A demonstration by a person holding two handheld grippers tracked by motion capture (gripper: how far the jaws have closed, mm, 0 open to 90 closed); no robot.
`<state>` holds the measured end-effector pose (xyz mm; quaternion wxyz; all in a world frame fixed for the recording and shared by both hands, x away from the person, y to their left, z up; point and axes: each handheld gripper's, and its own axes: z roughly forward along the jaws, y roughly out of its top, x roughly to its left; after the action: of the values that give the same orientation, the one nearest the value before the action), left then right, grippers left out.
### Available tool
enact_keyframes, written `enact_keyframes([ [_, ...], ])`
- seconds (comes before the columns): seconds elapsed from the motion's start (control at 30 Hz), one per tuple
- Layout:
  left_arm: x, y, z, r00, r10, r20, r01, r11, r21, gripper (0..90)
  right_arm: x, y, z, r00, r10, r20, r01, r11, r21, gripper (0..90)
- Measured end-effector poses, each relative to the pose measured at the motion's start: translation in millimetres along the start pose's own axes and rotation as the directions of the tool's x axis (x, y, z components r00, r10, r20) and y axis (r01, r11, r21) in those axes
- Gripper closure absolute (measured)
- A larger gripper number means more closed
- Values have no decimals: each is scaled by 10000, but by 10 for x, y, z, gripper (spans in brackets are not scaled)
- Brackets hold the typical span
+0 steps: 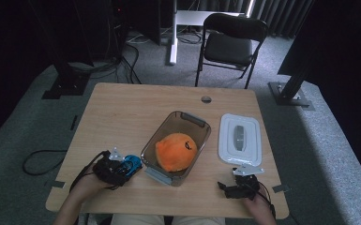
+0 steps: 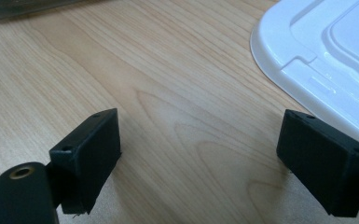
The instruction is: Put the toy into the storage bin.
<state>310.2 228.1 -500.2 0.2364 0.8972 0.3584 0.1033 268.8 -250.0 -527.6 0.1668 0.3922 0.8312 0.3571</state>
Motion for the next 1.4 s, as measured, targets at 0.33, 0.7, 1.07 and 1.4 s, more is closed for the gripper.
enact_keyframes([
  [0.33,7,-8,-9,9999,125,9,-125,9999,-32,264,9,16,13,9999,166,22,-166,9999,-42,132],
  [0.7,94,-21,-57,9994,-230,243,236,9995,-227,266,77,243,59,9996,53,-262,-68,9983,-582,134],
  [1.07,152,0,-203,9999,-113,-69,112,9998,-142,288,259,518,336,9986,-437,-299,428,9986,-300,135],
  [1.4,218,139,-428,9990,-122,-419,103,9990,-446,288,294,612,436,9990,-139,-416,117,9986,-516,135],
])
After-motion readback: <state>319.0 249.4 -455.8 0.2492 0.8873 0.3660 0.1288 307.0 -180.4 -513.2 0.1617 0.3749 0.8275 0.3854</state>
